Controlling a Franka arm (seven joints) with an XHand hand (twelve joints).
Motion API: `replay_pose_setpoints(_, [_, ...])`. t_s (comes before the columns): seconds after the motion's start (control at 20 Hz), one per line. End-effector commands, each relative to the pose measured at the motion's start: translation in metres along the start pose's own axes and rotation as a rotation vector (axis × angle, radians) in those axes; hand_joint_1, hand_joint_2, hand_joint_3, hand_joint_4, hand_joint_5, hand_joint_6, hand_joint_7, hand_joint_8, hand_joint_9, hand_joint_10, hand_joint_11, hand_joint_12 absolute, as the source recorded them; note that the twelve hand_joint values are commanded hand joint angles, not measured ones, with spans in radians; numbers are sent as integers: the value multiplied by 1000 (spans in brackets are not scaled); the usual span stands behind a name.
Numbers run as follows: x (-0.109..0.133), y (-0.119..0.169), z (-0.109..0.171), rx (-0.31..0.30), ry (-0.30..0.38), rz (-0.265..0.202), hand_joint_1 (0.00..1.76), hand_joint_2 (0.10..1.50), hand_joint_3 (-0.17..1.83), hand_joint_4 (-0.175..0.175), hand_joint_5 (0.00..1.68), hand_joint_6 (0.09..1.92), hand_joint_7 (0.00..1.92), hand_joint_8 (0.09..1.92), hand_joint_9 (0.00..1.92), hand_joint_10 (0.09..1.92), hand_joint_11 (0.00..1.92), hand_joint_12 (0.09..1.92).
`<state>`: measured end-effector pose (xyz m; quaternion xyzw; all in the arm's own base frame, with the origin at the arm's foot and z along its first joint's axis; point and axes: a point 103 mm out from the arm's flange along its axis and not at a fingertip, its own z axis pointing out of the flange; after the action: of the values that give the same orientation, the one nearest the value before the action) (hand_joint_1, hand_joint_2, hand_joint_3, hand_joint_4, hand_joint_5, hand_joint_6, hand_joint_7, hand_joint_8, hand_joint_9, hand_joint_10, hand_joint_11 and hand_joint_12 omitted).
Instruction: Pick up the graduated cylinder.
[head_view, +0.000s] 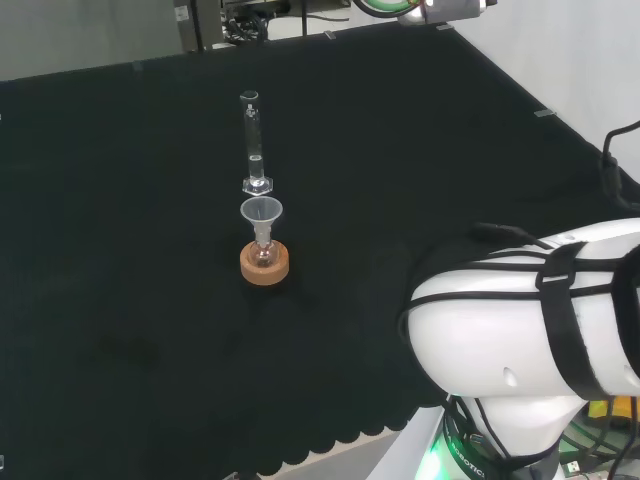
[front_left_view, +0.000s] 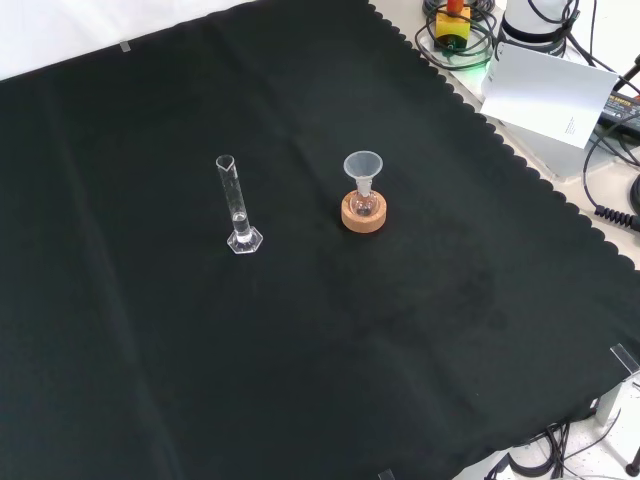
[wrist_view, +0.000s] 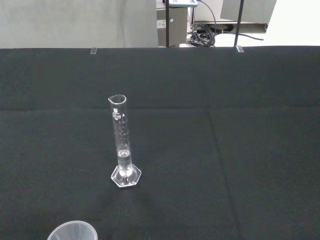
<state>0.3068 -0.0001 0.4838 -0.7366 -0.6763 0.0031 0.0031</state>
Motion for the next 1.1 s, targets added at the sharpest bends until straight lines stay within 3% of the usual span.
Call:
replay_pose_setpoints(0.05, [0, 0, 0, -11, -9, 1, 277, 1296, -28, -29, 194, 97, 29, 444, 436, 87, 89, 1358])
replay_pose_setpoints(0.2, [-1, 2, 0, -9, -7, 5, 152, 1363, 3, -23, 163, 87, 2, 396, 401, 87, 74, 1359])
replay_pose_setpoints(0.55, [-4, 9, 7, -8, -7, 26, 142, 1370, 6, -23, 166, 87, 0, 390, 400, 87, 71, 1362])
replay_pose_setpoints(0.9, [-27, 27, 44, 10, 16, 64, 153, 1366, 5, -25, 180, 87, 2, 404, 408, 87, 72, 1368])
replay_pose_setpoints(1.1, [-37, 53, 72, -10, 34, 26, 218, 1342, -7, -29, 196, 87, 22, 430, 432, 87, 85, 1371])
